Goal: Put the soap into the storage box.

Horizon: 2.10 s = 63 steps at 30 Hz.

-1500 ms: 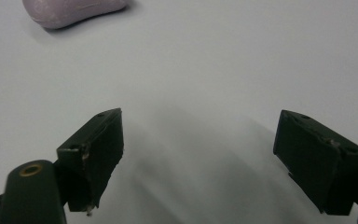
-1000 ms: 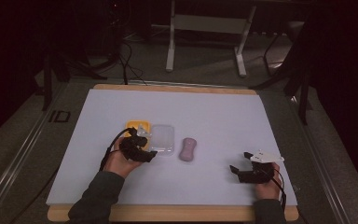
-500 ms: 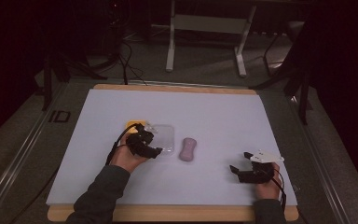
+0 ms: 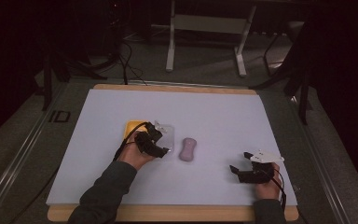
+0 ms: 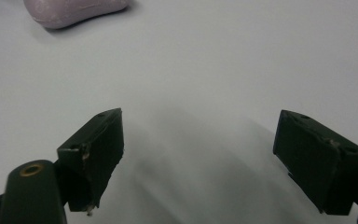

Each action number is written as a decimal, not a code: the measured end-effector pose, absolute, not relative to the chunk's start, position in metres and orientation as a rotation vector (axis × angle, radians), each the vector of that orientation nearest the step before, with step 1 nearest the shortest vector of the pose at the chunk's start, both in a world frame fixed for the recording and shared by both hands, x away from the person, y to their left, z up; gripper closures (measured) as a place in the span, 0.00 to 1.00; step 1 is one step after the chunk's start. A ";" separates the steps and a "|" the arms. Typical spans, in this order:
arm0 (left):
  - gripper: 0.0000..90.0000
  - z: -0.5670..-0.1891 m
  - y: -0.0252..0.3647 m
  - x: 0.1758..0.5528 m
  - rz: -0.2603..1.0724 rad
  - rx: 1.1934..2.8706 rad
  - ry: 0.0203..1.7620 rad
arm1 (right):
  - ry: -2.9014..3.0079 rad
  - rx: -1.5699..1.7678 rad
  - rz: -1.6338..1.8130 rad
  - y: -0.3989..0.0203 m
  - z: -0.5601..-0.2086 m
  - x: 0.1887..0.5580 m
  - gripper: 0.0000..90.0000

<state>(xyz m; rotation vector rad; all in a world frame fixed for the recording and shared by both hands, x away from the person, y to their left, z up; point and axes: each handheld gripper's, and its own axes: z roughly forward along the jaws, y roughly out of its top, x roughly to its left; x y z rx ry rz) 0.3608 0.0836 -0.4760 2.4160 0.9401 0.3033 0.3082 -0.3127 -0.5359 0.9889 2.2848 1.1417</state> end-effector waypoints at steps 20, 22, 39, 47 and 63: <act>0.44 -0.470 0.059 0.368 0.291 2.426 0.902 | 2.283 0.987 1.134 -0.312 -0.536 0.308 0.18; 0.44 -0.470 0.056 0.368 0.290 2.432 0.890 | 2.283 0.987 1.134 -0.312 -0.536 0.308 0.18; 0.38 -0.467 0.037 0.375 0.280 2.454 0.881 | 2.283 0.985 1.133 -0.312 -0.536 0.308 0.18; 0.31 -0.468 0.024 0.377 0.281 2.462 0.880 | 2.282 0.984 1.133 -0.312 -0.536 0.308 0.18; 0.28 -0.477 0.005 0.384 0.235 2.490 0.891 | 2.285 0.975 1.124 -0.311 -0.536 0.307 0.18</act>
